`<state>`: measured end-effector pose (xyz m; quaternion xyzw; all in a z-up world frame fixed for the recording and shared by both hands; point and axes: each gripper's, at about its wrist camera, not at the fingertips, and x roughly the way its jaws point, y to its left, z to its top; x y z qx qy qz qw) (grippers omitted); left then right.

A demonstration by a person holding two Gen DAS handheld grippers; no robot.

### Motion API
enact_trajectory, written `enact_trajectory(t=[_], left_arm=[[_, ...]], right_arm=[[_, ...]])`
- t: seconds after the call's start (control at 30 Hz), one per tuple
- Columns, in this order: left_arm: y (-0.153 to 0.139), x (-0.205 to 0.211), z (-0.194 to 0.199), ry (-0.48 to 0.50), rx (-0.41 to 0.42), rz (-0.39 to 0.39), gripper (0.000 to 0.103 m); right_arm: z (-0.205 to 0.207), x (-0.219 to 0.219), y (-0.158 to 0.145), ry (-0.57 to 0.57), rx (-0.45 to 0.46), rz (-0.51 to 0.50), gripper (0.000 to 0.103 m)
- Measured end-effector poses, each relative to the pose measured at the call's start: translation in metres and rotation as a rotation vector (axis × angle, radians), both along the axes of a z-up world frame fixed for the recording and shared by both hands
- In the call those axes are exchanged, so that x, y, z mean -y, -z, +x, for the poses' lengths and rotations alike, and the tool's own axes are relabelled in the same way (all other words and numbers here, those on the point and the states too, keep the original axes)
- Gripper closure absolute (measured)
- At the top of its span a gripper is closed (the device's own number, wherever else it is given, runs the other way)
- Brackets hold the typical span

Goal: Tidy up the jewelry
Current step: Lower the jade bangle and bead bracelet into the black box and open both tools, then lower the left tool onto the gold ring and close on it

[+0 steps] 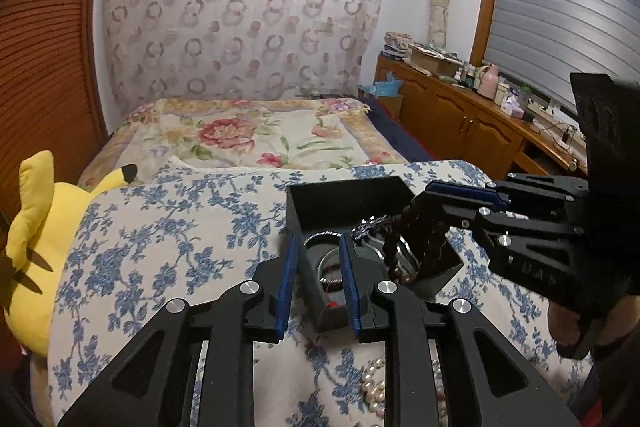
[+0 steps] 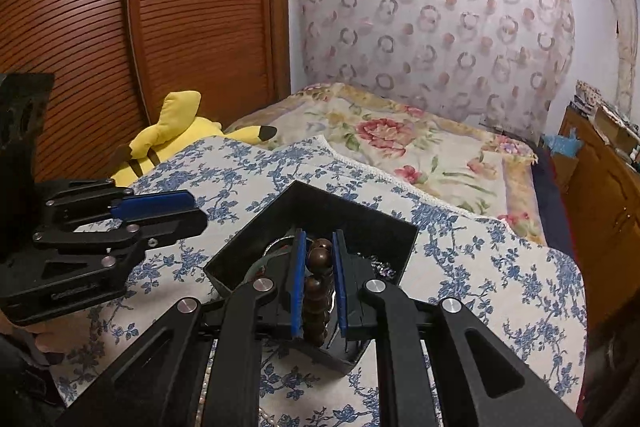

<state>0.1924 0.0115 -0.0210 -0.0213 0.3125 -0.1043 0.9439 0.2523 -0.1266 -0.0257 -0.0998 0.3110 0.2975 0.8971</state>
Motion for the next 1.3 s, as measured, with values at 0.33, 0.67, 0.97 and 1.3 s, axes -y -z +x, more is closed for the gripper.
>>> enact_trajectory(t=[0.33, 0.67, 0.97, 1.3], left_arm=[[0.009, -0.007, -0.025, -0.007, 0.016, 0.026, 0.04], [0.023, -0.006, -0.046, 0.004, 0.026, 0.061, 0.008], [0.037, -0.007, -0.069, 0.03, -0.016, 0.055, 0.008], [0.047, -0.002, -0.094, 0.096, -0.075, 0.042, 0.008]], right_arm=[[-0.009, 0.017, 0.005, 0.018, -0.01, 0.006, 0.077], [-0.047, 0.048, 0.013, 0.014, -0.015, 0.022, 0.07], [-0.087, 0.065, 0.041, 0.017, -0.069, 0.013, 0.065], [-0.117, 0.07, 0.075, 0.022, -0.133, -0.024, 0.065]])
